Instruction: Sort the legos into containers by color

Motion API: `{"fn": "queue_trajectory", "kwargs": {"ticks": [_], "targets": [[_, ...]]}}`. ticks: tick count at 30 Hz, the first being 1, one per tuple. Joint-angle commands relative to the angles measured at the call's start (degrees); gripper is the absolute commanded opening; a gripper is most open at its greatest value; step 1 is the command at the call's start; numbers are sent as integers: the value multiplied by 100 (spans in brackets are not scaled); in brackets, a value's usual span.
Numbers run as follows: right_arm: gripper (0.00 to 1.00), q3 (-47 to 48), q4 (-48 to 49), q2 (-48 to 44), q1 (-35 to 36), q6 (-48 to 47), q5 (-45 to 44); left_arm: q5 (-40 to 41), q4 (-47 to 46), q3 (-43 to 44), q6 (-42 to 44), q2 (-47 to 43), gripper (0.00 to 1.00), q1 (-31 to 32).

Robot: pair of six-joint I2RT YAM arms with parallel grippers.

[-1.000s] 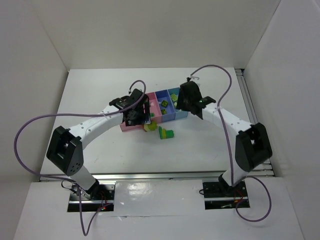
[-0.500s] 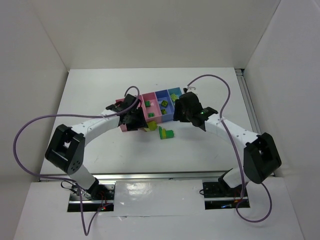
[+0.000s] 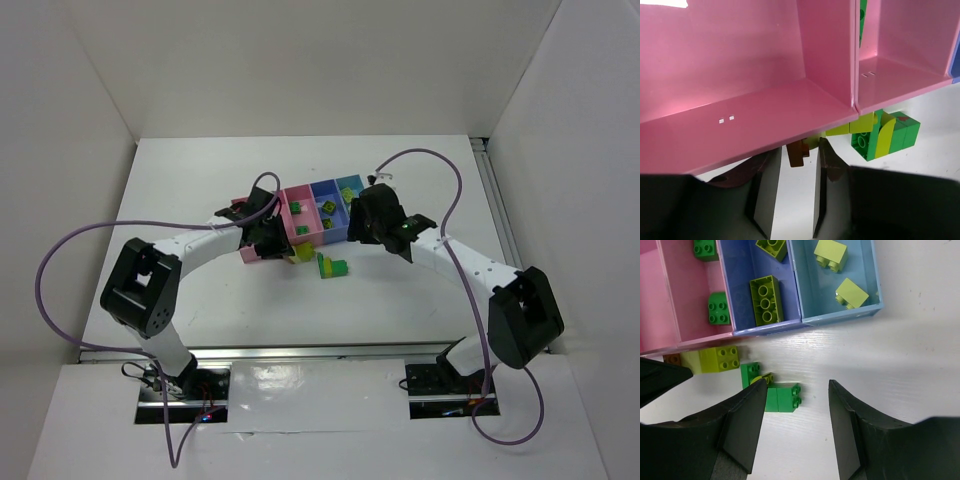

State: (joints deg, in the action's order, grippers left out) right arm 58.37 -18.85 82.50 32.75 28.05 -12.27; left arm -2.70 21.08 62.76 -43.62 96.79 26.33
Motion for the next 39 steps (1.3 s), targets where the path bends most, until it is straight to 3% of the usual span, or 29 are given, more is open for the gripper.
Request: {"fn": "queue_trajectory", "kwargs": {"ticks": [1, 6, 13, 17, 23, 27, 34, 39], "targets": [[60, 8, -48, -111, 21, 34, -117, -38, -113, 17, 72, -20, 37, -22], [59, 8, -48, -59, 21, -28, 180, -90, -113, 139, 274, -82, 26, -22], [65, -115, 215, 2, 73, -424, 1165, -257, 195, 342, 600, -82, 5, -22], [65, -115, 215, 56, 126, -424, 1166, -318, 195, 342, 653, -82, 0, -22], [67, -115, 364, 170, 284, -669, 1876, -617, 195, 456, 907, -134, 0, -22], [73, -115, 417, 170, 547, -1301, 2097, -1442, 448, 886, 1478, -74, 0, -22], [81, -115, 417, 170, 977, -2495, 1440, -2602, 1371, 2045, 2471, 603, 0, -128], [84, -474, 917, -251, 1251, -3051, 710, -2885, 1495, 2179, 2621, 797, 0, -181]]}}
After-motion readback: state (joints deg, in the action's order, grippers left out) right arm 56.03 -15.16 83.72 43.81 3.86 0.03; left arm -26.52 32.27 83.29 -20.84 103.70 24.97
